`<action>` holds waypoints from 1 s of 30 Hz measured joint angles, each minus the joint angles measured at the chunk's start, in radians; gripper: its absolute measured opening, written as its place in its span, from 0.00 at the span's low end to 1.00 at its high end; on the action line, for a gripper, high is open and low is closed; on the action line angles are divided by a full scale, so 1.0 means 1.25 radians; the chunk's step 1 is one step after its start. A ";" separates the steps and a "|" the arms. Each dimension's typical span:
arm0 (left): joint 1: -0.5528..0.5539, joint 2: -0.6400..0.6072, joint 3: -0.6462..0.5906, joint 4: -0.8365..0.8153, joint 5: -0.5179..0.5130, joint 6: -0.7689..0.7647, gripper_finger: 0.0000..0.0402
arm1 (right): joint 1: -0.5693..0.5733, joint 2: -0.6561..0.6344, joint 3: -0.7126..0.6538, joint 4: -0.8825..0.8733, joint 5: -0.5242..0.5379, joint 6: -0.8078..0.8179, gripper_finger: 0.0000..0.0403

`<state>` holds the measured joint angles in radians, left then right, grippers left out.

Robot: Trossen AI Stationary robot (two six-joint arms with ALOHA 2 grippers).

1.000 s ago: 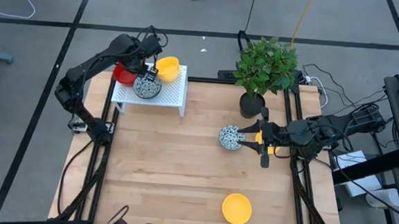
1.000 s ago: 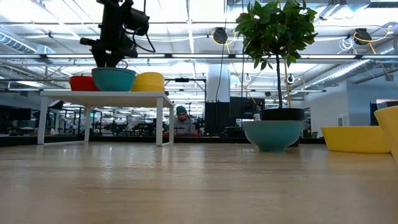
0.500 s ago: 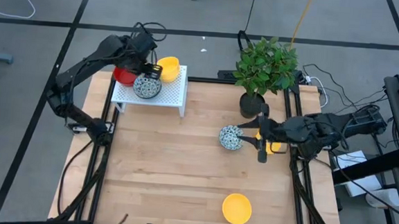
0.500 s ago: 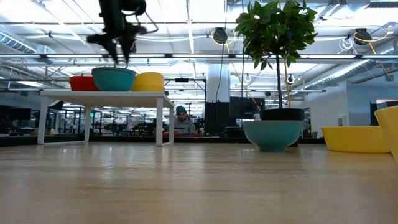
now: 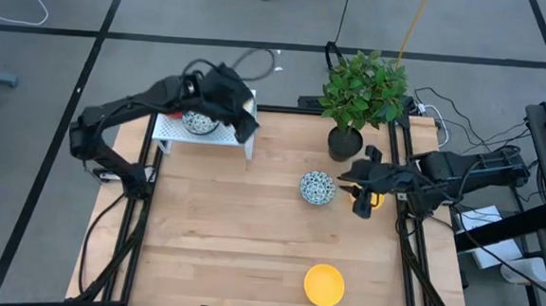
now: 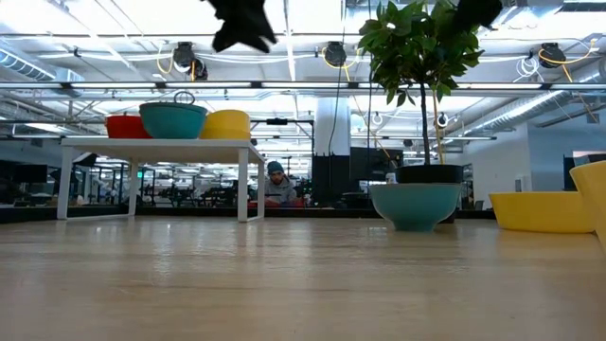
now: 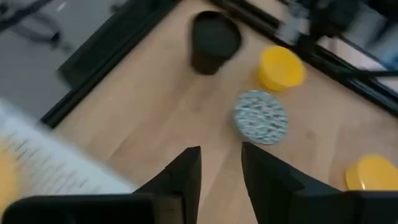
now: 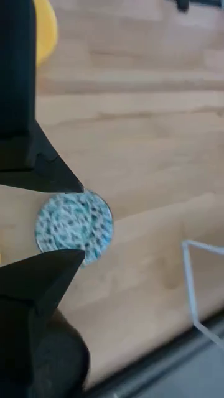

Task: Pick & Place Mini bowls
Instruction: Stack the blue bowl on the blue bowls on the shelf

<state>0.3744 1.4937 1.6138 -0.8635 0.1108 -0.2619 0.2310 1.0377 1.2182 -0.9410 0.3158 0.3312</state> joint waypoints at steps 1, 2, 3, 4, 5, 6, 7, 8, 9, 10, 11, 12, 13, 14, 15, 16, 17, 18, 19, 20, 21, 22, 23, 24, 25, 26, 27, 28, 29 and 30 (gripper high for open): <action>-0.019 0.005 0.000 0.012 -0.002 0.018 0.29 | 0.000 0.000 0.000 -0.005 -0.014 0.004 0.36; -0.038 0.011 0.000 0.020 -0.003 0.033 0.29 | 0.000 -0.001 0.000 -0.009 -0.030 0.005 0.36; -0.056 0.019 0.000 0.031 -0.004 0.042 0.30 | 0.000 -0.001 0.000 -0.016 -0.044 0.005 0.36; -0.073 0.028 0.000 0.044 -0.005 0.048 0.30 | 0.000 -0.001 0.000 -0.022 -0.049 0.005 0.36; -0.089 0.037 0.000 0.052 -0.005 0.053 0.31 | 0.001 0.001 -0.001 -0.028 -0.049 0.004 0.36; -0.104 0.043 0.000 0.057 -0.005 0.058 0.32 | 0.001 0.002 -0.006 -0.029 -0.048 0.000 0.36; -0.120 0.053 0.000 0.062 -0.006 0.066 0.33 | 0.000 0.003 -0.013 -0.034 -0.047 -0.004 0.36; -0.135 0.062 0.000 0.070 -0.006 0.072 0.35 | 0.000 0.003 -0.022 -0.043 -0.047 -0.008 0.36; -0.148 0.071 0.000 0.077 -0.006 0.078 0.36 | 0.000 0.003 -0.029 -0.052 -0.047 -0.009 0.36; -0.161 0.079 0.000 0.078 -0.005 0.084 0.38 | 0.000 0.003 -0.036 -0.057 -0.048 -0.009 0.36; -0.174 0.091 0.000 0.081 -0.005 0.088 0.40 | 0.000 0.003 -0.041 -0.065 -0.048 -0.009 0.36; -0.186 0.103 0.000 0.092 -0.005 0.088 0.43 | 0.000 0.003 -0.047 -0.078 -0.049 -0.008 0.36; -0.198 0.115 0.000 0.103 -0.005 0.090 0.45 | 0.000 0.003 -0.053 -0.088 -0.052 -0.005 0.36; -0.207 0.129 0.000 0.110 -0.006 0.097 0.48 | 0.000 0.003 -0.058 -0.096 -0.057 -0.004 0.36; -0.218 0.144 0.000 0.118 -0.006 0.110 0.50 | 0.000 0.003 -0.061 -0.099 -0.066 -0.003 0.36; -0.228 0.161 0.000 0.134 -0.006 0.128 0.53 | 0.000 0.003 -0.064 -0.102 -0.069 -0.003 0.36; -0.237 0.176 0.000 0.152 -0.006 0.153 0.55 | 0.000 0.003 -0.067 -0.110 -0.070 -0.002 0.36; -0.245 0.193 0.000 0.170 -0.006 0.185 0.57 | 0.000 0.003 -0.070 -0.115 -0.071 -0.002 0.36; -0.252 0.212 0.000 0.188 -0.007 0.222 0.58 | 0.000 0.003 -0.072 -0.118 -0.072 -0.002 0.36; -0.260 0.228 0.000 0.209 -0.007 0.259 0.60 | 0.000 0.003 -0.074 -0.119 -0.071 -0.002 0.36; -0.266 0.247 0.000 0.231 -0.007 0.303 0.60 | 0.000 0.003 -0.074 -0.122 -0.070 -0.002 0.36; -0.272 0.264 0.000 0.250 -0.008 0.349 0.61 | 0.000 0.003 -0.074 -0.126 -0.069 -0.002 0.36; -0.276 0.281 0.000 0.267 -0.016 0.394 0.61 | 0.000 0.003 -0.074 -0.128 -0.069 -0.002 0.36; -0.280 0.296 0.000 0.282 -0.032 0.434 0.61 | 0.000 0.003 -0.074 -0.129 -0.069 -0.002 0.36; -0.284 0.311 0.000 0.299 -0.054 0.471 0.60 | 0.000 0.003 -0.074 -0.129 -0.068 -0.002 0.36; -0.287 0.324 0.000 0.314 -0.078 0.504 0.60 | 0.000 0.003 -0.074 -0.129 -0.067 -0.002 0.36; -0.289 0.338 0.000 0.325 -0.100 0.530 0.59 | 0.000 0.003 -0.074 -0.128 -0.067 -0.002 0.36; -0.290 0.351 0.000 0.332 -0.115 0.550 0.58 | 0.000 0.003 -0.074 -0.128 -0.067 -0.002 0.36; -0.291 0.365 0.000 0.339 -0.119 0.563 0.57 | -0.001 0.003 -0.074 -0.128 -0.066 -0.002 0.36; -0.291 0.380 0.000 0.345 -0.118 0.567 0.56 | -0.001 0.003 -0.074 -0.127 -0.066 -0.002 0.36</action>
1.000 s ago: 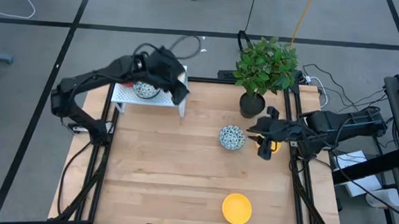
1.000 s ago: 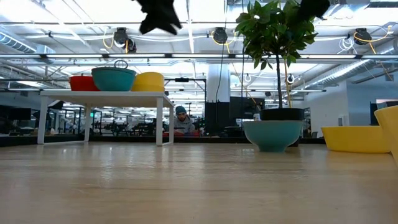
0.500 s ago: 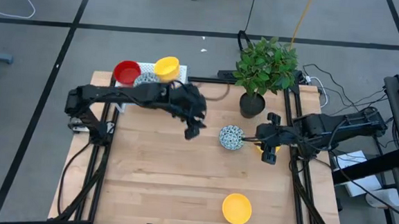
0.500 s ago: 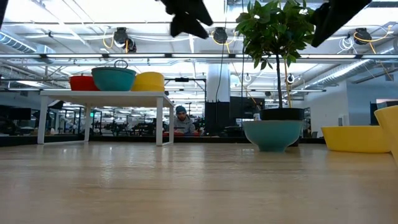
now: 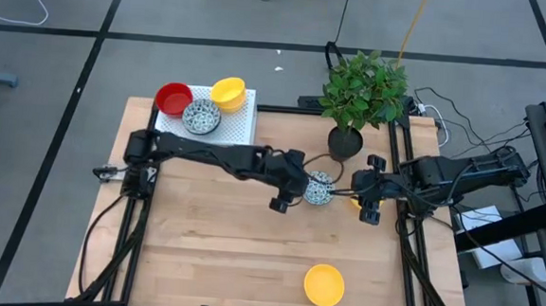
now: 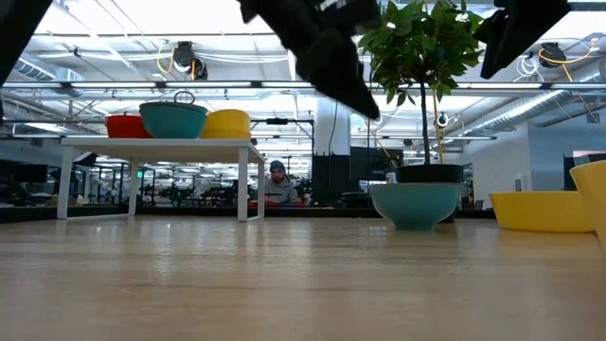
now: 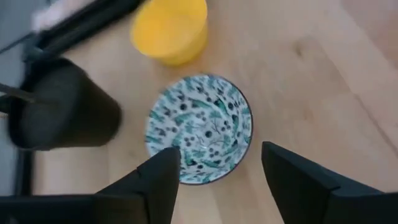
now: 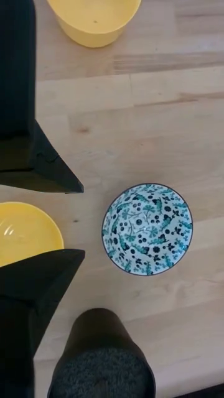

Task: Pick & Place Mini bowls
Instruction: Stack the blue bowl on the blue bowls on the shelf

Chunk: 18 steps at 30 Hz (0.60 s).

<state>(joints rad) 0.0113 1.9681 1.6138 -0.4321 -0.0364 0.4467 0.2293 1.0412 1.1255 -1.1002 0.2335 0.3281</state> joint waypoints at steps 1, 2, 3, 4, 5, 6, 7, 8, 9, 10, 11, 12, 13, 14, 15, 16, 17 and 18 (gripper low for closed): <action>0.000 0.014 0.000 -0.001 0.006 -0.003 0.55 | 0.000 0.000 0.000 0.001 0.001 0.000 0.36; 0.000 0.028 0.000 -0.003 0.015 -0.011 0.54 | 0.000 0.000 0.000 0.002 0.002 0.000 0.36; 0.000 0.044 0.000 -0.003 0.026 -0.018 0.53 | 0.000 0.000 0.000 0.003 0.002 0.000 0.36; 0.000 0.058 0.000 -0.001 0.038 -0.022 0.52 | 0.000 0.000 0.000 0.003 0.002 0.000 0.36; 0.000 0.071 0.000 -0.002 0.045 -0.022 0.51 | 0.000 0.000 0.000 0.003 0.002 0.000 0.36; -0.001 0.083 0.000 0.000 0.049 -0.019 0.49 | 0.000 0.000 0.000 0.003 0.003 0.000 0.36; -0.003 0.095 0.000 0.008 0.049 -0.013 0.48 | 0.000 0.000 0.000 0.006 0.003 0.000 0.36; -0.005 0.107 0.000 0.021 0.049 -0.004 0.47 | 0.000 0.000 0.000 0.012 0.003 0.000 0.36; -0.006 0.115 0.000 0.028 0.048 0.004 0.46 | 0.000 0.000 0.000 0.019 0.003 0.000 0.36; -0.007 0.123 0.000 0.032 0.049 0.011 0.45 | 0.000 0.000 0.000 0.027 0.003 0.000 0.36; -0.008 0.132 0.000 0.047 0.049 0.015 0.44 | 0.000 0.000 0.000 0.034 0.004 0.000 0.36; -0.010 0.138 0.000 0.060 0.049 0.018 0.44 | 0.000 0.000 0.000 0.041 0.004 0.000 0.36; -0.010 0.142 0.000 0.060 0.048 0.019 0.43 | 0.000 0.000 0.000 0.046 0.004 0.000 0.36; -0.010 0.149 0.000 0.062 0.048 0.019 0.42 | 0.000 0.000 0.000 0.051 0.004 0.000 0.36; -0.011 0.155 0.000 0.076 0.045 0.019 0.42 | 0.000 0.000 0.000 0.056 0.004 0.000 0.36; -0.011 0.160 0.000 0.080 0.034 0.018 0.41 | 0.000 0.000 0.000 0.061 0.004 0.000 0.36; -0.010 0.164 0.000 0.074 0.020 0.016 0.40 | 0.000 0.000 0.000 0.066 0.004 0.000 0.36; -0.010 0.169 0.000 0.073 0.003 0.012 0.40 | 0.000 0.000 0.000 0.070 0.004 0.000 0.36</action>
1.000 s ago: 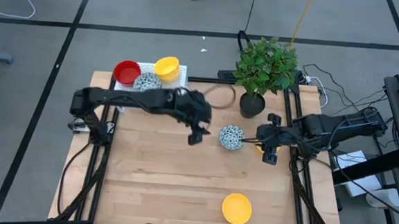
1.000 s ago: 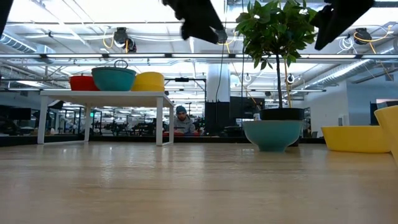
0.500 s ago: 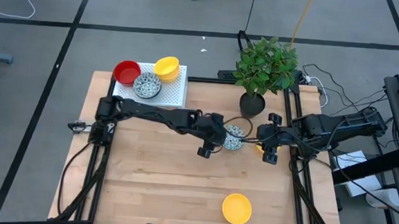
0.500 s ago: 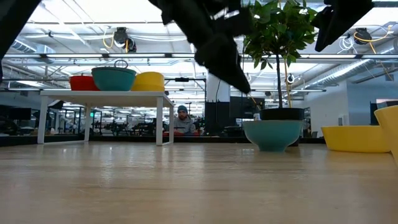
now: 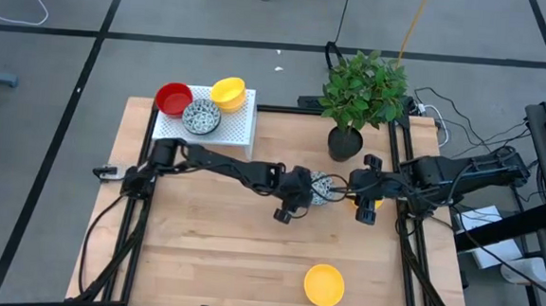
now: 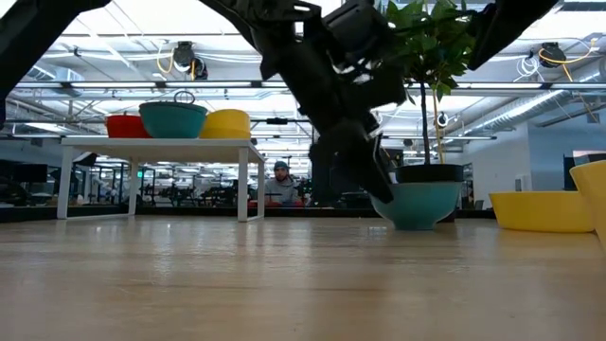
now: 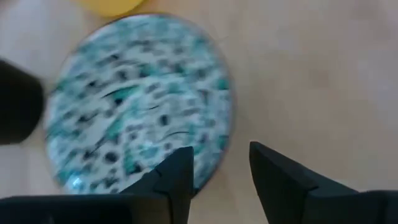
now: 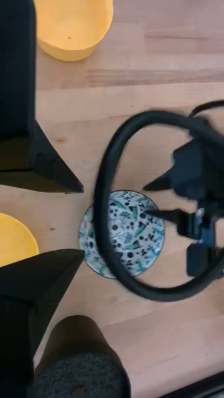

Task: Pick & Place Mini bowls
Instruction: Stack the blue bowl on the blue bowls on the shelf

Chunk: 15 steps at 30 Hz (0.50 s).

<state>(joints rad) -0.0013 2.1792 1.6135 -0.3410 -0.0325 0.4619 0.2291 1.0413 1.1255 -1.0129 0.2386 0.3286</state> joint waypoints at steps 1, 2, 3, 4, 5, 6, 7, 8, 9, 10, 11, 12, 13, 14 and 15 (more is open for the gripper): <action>0.001 0.005 0.000 0.005 -0.021 0.000 0.39 | 0.000 0.000 0.000 0.004 0.000 0.000 0.36; 0.001 0.009 0.000 0.004 -0.045 -0.002 0.38 | 0.000 0.000 0.000 0.003 0.000 0.000 0.36; 0.000 0.010 0.000 -0.004 -0.076 -0.010 0.37 | 0.000 0.000 0.000 0.001 0.000 0.000 0.36; -0.001 0.013 0.000 -0.010 -0.106 -0.021 0.35 | 0.000 0.000 0.000 0.002 0.000 0.000 0.36; -0.002 0.019 0.000 -0.005 -0.139 -0.031 0.33 | 0.000 0.000 0.000 0.003 0.000 0.000 0.36; -0.002 0.023 0.000 0.001 -0.167 -0.038 0.31 | 0.000 0.000 0.000 0.003 0.000 0.000 0.36; -0.002 0.024 0.000 -0.002 -0.192 -0.043 0.28 | 0.000 0.000 0.000 0.003 0.000 0.000 0.36; -0.001 0.024 0.000 -0.011 -0.213 -0.043 0.25 | 0.000 0.000 0.000 0.003 0.000 0.000 0.36; -0.001 0.024 -0.001 -0.011 -0.225 -0.043 0.21 | 0.000 0.000 0.000 0.003 0.000 0.000 0.36; -0.001 0.024 -0.001 -0.007 -0.226 -0.043 0.18 | 0.000 0.000 0.000 0.003 0.000 0.000 0.36; -0.001 0.023 -0.001 -0.009 -0.227 -0.044 0.14 | 0.000 0.000 0.000 0.003 0.000 0.000 0.36; -0.001 0.023 0.000 -0.016 -0.228 -0.049 0.09 | 0.000 0.000 0.000 0.003 0.000 0.000 0.36; -0.001 0.023 0.000 -0.023 -0.229 -0.057 0.05 | 0.000 0.000 0.000 0.003 0.000 0.000 0.36; -0.001 0.023 0.000 -0.025 -0.236 -0.067 0.04 | 0.000 0.000 0.000 0.003 0.000 0.000 0.36; -0.001 0.023 0.000 -0.024 -0.234 -0.081 0.03 | 0.000 0.000 0.000 0.003 0.000 0.000 0.36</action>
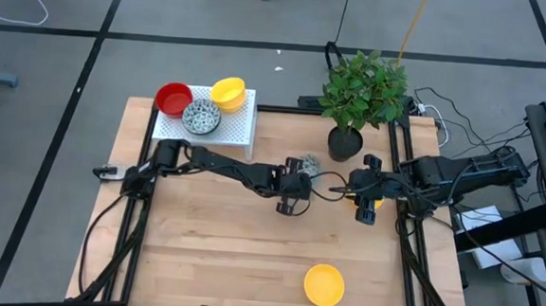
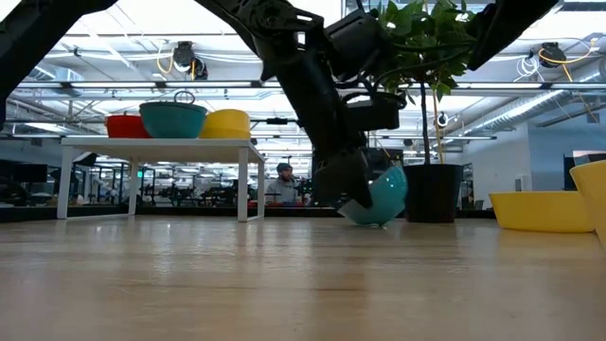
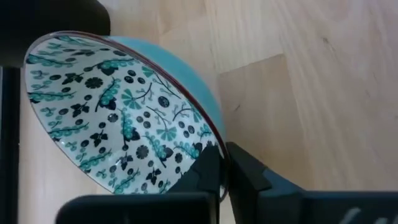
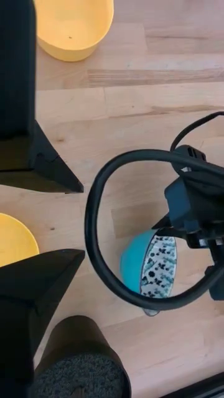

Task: Pick & Place Mini bowls
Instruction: Stack the blue bowl on the blue bowls on the shelf

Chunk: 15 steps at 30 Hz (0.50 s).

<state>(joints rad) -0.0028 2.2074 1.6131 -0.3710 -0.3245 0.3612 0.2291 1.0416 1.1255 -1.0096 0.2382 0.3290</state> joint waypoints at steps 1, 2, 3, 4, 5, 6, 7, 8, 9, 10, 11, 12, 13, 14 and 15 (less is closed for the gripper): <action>0.000 0.000 0.000 -0.001 0.001 -0.012 0.04 | 0.000 0.000 0.000 0.000 0.000 0.000 0.36; 0.000 0.000 0.000 -0.001 0.002 -0.019 0.04 | 0.000 0.000 0.000 0.000 0.000 0.000 0.36; -0.002 0.000 0.000 -0.001 0.003 -0.021 0.05 | 0.000 0.000 0.000 0.000 0.000 -0.001 0.36; -0.004 -0.004 0.000 -0.004 0.003 -0.022 0.06 | 0.000 0.000 0.000 0.000 0.000 -0.001 0.36; -0.006 -0.009 0.000 -0.011 0.003 -0.023 0.05 | 0.000 0.000 0.000 0.000 0.000 -0.001 0.36; -0.009 -0.016 0.000 -0.016 0.003 -0.025 0.05 | 0.000 0.000 0.000 -0.001 0.000 -0.002 0.36; -0.012 -0.027 -0.001 -0.019 0.004 -0.025 0.04 | 0.000 0.000 0.000 -0.001 0.000 -0.002 0.36; -0.015 -0.038 -0.001 -0.022 0.006 -0.030 0.03 | 0.000 0.000 0.000 -0.001 0.000 -0.003 0.36; -0.016 -0.054 -0.001 -0.028 0.005 -0.044 0.02 | 0.000 0.000 0.000 -0.003 0.000 -0.003 0.36; -0.017 -0.075 -0.001 -0.039 0.006 -0.062 0.02 | 0.000 0.000 0.000 -0.003 0.000 -0.003 0.36; -0.017 -0.093 -0.001 -0.050 0.007 -0.080 0.03 | 0.000 0.000 0.000 -0.003 0.000 -0.003 0.36; -0.016 -0.112 -0.001 -0.052 0.004 -0.093 0.04 | 0.000 0.000 0.000 -0.003 0.000 -0.003 0.36; -0.013 -0.133 -0.001 -0.057 -0.003 -0.100 0.05 | 0.000 0.000 0.000 -0.002 0.000 -0.003 0.36; -0.012 -0.152 -0.001 -0.072 -0.020 -0.105 0.06 | 0.000 0.000 0.000 -0.002 0.000 -0.003 0.36; -0.010 -0.171 -0.001 -0.086 -0.046 -0.108 0.06 | 0.000 0.000 0.000 -0.001 0.000 -0.003 0.36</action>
<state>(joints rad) -0.0157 1.9932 1.6123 -0.4782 -0.3814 0.2267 0.2291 1.0412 1.1255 -1.0114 0.2386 0.3252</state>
